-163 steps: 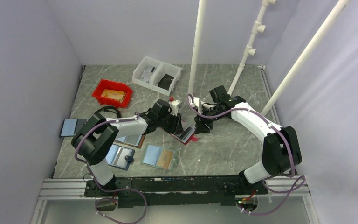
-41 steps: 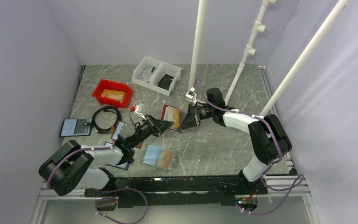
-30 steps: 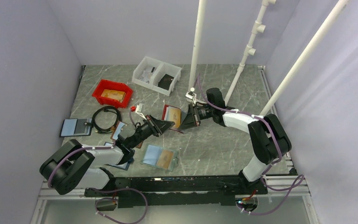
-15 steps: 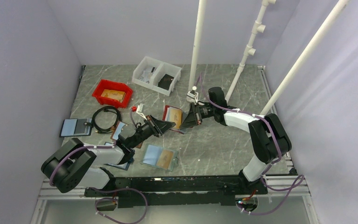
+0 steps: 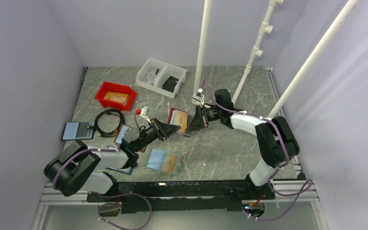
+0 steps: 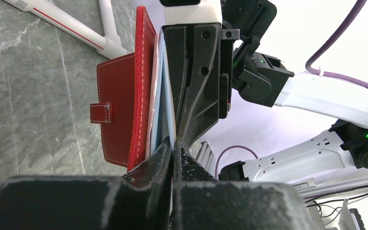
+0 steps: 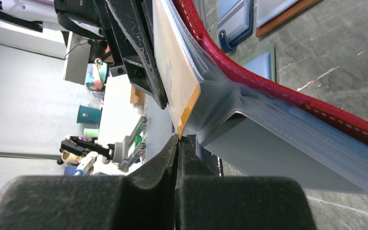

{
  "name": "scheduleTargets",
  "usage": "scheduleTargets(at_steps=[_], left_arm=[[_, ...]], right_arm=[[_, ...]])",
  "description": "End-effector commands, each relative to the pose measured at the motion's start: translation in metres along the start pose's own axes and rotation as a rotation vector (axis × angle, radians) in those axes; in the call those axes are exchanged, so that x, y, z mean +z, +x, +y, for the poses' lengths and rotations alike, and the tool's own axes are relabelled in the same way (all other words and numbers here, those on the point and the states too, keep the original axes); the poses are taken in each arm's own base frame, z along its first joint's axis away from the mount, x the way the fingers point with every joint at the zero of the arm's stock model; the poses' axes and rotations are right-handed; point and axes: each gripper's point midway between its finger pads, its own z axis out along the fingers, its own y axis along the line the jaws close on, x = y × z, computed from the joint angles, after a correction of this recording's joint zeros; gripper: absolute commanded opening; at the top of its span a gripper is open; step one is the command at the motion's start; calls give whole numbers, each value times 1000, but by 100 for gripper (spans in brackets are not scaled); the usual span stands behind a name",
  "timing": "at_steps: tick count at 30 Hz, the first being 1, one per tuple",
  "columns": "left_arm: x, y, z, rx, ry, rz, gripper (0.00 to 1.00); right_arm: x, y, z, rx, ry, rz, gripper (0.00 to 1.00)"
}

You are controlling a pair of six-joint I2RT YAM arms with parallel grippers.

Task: Take the credit cards out of the card holder
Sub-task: Remove the credit card from the card holder.

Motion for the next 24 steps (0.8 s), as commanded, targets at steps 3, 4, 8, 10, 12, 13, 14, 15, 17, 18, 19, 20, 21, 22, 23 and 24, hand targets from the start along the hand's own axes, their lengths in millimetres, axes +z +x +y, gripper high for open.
scheduleTargets(at_steps=[3,4,8,10,12,13,14,15,17,18,19,20,21,22,23,24], left_arm=[[0,-12,-30,33,102,-33,20],[-2,-12,-31,37,97,-34,25],[-6,-16,-33,65,66,-35,44],[-9,-19,-32,79,37,-40,48],[-14,-21,-28,89,-3,-43,49],[-16,-23,-27,92,-16,-49,49],[-18,-25,-27,95,-25,-53,48],[-20,-26,-27,98,-33,-58,48],[-23,-28,-26,97,-42,-61,46],[-24,-28,-26,96,-41,-61,45],[-25,-28,-25,91,-42,-59,42],[-25,-28,-24,88,-43,-58,38],[-25,-28,-23,83,-46,-58,34],[-25,-28,-22,80,-44,-55,32],[-25,-29,-21,78,-44,-54,30],[-25,-29,-20,76,-43,-51,28]], right_arm=[[-1,-9,8,-92,-36,21,0],[-1,-9,8,-98,-36,22,0],[-1,-7,3,-91,-27,37,0],[-1,-6,0,-90,-25,42,0],[-1,-6,0,-92,-26,46,0],[-1,-5,-1,-93,-26,47,0],[-1,-5,-1,-95,-26,49,0],[-1,-5,0,-97,-30,50,0],[-1,-5,0,-97,-35,52,0],[-1,-4,0,-98,-36,52,0],[-1,-4,1,-99,-40,53,0],[-1,-4,0,-97,-41,54,0],[-1,-4,0,-95,-41,56,0],[-1,-3,-1,-95,-41,57,0],[0,-3,0,-95,-43,59,0],[0,-3,0,-95,-44,60,0]])
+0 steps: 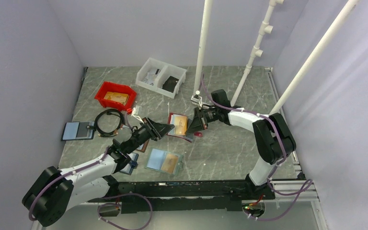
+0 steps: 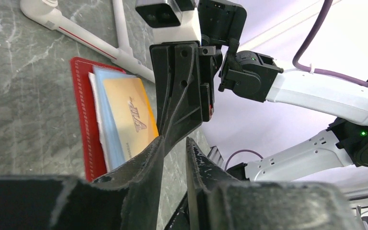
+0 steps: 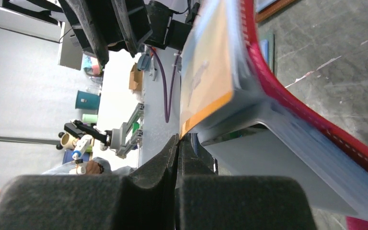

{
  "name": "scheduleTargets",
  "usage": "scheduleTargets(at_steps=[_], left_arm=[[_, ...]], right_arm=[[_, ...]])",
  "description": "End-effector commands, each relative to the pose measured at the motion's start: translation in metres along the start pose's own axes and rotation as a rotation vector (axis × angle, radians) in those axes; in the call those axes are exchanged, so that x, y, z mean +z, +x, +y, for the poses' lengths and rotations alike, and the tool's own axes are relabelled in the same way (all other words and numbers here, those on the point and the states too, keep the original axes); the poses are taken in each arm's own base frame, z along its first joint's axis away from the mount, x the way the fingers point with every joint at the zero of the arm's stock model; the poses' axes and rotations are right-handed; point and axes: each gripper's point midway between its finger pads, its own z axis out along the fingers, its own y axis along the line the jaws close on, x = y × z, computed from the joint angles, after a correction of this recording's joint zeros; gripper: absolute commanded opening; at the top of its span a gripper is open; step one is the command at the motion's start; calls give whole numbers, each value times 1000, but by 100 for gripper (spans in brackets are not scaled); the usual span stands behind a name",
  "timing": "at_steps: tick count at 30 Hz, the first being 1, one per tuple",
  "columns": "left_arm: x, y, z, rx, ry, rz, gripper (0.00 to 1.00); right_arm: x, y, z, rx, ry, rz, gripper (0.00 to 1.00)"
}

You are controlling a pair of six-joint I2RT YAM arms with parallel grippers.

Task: Take the credit cards out of the card holder
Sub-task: Remove the credit card from the card holder.

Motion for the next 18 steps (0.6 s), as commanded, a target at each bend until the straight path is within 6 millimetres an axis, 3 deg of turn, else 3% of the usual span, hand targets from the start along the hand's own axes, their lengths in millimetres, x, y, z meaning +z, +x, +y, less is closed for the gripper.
scheduleTargets(at_steps=[1,5,9,18], left_arm=[[1,-5,-3,8,21,-5,25],[1,-4,4,2,7,6,25],[-4,-3,18,0,-51,7,31],[-13,9,50,-6,-180,41,54]], right_arm=[[-1,-10,8,-77,-30,4,0],[-1,-9,4,-68,-11,7,0],[0,-6,-14,-41,55,19,0],[-4,1,-60,-19,279,48,0]])
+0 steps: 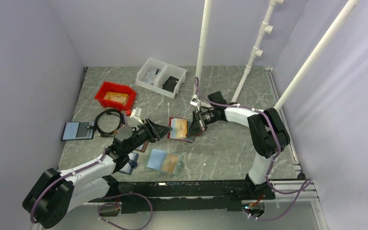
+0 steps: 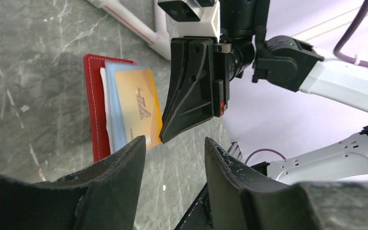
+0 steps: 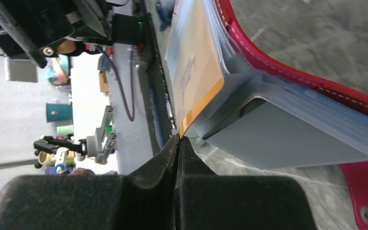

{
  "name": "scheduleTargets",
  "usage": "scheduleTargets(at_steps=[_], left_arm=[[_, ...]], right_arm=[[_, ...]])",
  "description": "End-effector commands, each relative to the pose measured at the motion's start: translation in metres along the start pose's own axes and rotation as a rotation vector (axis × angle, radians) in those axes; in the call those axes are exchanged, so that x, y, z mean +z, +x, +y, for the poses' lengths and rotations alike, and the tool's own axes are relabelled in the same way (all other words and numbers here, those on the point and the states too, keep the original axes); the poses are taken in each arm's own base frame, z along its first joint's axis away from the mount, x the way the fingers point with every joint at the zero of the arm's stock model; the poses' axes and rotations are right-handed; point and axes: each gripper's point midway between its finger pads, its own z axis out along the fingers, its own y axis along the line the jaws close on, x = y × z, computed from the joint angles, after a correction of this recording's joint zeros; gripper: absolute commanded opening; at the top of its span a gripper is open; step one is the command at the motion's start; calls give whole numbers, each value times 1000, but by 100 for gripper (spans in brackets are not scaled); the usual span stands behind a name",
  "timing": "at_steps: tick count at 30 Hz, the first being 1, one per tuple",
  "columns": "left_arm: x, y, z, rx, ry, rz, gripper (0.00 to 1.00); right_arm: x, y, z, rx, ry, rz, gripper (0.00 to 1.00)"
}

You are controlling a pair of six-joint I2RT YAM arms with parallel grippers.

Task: Take the credit cards out of the card holder
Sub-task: Remove the credit card from the card holder.

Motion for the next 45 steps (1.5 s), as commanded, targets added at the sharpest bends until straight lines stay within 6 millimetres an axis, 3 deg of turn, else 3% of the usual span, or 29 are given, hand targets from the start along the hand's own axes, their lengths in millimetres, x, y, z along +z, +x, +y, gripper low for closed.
scheduleTargets(at_steps=[1,9,16,20,23,32,38,45], left_arm=[[-2,6,16,4,-50,10,54],[23,21,32,-56,-62,79,52],[58,43,48,-127,7,154,40],[71,51,53,-185,79,165,33],[75,61,67,-243,65,177,29],[61,80,127,-370,-197,183,6],[58,88,139,-404,-249,207,4],[53,81,143,-430,-237,174,3]], right_arm=[[-2,-8,-23,-62,152,9,0],[0,3,-59,-55,319,85,0],[1,8,-68,-41,356,116,0],[0,10,-71,-28,369,129,0],[1,11,-72,-21,367,136,0],[-6,7,-74,-46,412,141,0],[-10,4,-74,-60,436,142,0],[-26,5,-75,-58,470,151,0]])
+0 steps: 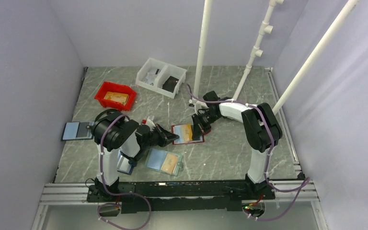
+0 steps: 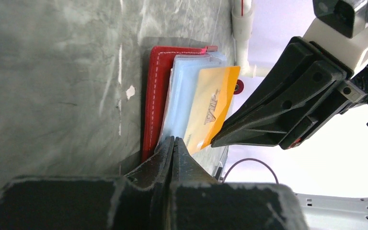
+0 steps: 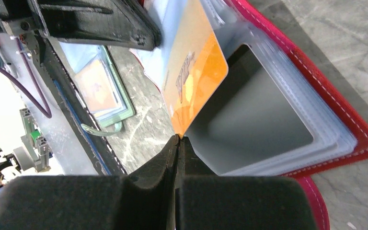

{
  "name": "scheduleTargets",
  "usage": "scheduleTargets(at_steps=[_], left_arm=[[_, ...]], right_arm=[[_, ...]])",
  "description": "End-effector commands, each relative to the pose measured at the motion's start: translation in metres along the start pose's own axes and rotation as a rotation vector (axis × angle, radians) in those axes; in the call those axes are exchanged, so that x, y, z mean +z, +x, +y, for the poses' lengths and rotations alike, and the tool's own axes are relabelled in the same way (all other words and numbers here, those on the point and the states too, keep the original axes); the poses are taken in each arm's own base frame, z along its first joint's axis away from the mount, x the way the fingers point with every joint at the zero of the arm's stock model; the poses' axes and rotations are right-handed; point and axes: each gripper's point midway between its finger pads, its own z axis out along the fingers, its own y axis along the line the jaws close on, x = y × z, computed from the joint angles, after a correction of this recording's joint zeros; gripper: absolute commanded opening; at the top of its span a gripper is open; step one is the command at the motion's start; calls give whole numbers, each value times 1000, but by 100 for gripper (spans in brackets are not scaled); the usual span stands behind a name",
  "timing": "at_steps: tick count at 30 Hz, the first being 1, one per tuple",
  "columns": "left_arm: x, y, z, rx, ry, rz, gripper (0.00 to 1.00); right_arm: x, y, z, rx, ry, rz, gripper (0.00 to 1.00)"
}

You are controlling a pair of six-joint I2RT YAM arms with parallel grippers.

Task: Take the credit cards out of the card holder
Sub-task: Remove the credit card from the card holder, then place the credit card in the storage box.

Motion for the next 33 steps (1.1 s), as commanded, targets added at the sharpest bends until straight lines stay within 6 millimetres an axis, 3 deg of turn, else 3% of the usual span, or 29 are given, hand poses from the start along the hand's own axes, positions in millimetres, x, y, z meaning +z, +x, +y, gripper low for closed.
scheduleTargets(at_steps=[1,9,15,20,25,33], left_arm=[[-8,-9,15,-31,-40,-40,3],[-7,-18,0,-1,-8,-46,4],[-11,-20,-28,71,75,-44,9],[-18,-21,-58,174,126,-34,24],[-35,-17,-87,304,177,-23,59],[-66,-8,-119,490,226,-5,65]], right_arm=[[-22,-12,-3,-58,46,-29,0],[-46,-5,-9,-71,82,-46,0],[-61,-15,12,-174,56,-102,0],[-66,-20,41,-255,-28,-135,0],[-76,-23,67,-314,-120,-171,0],[-88,-24,97,-368,-236,-214,0]])
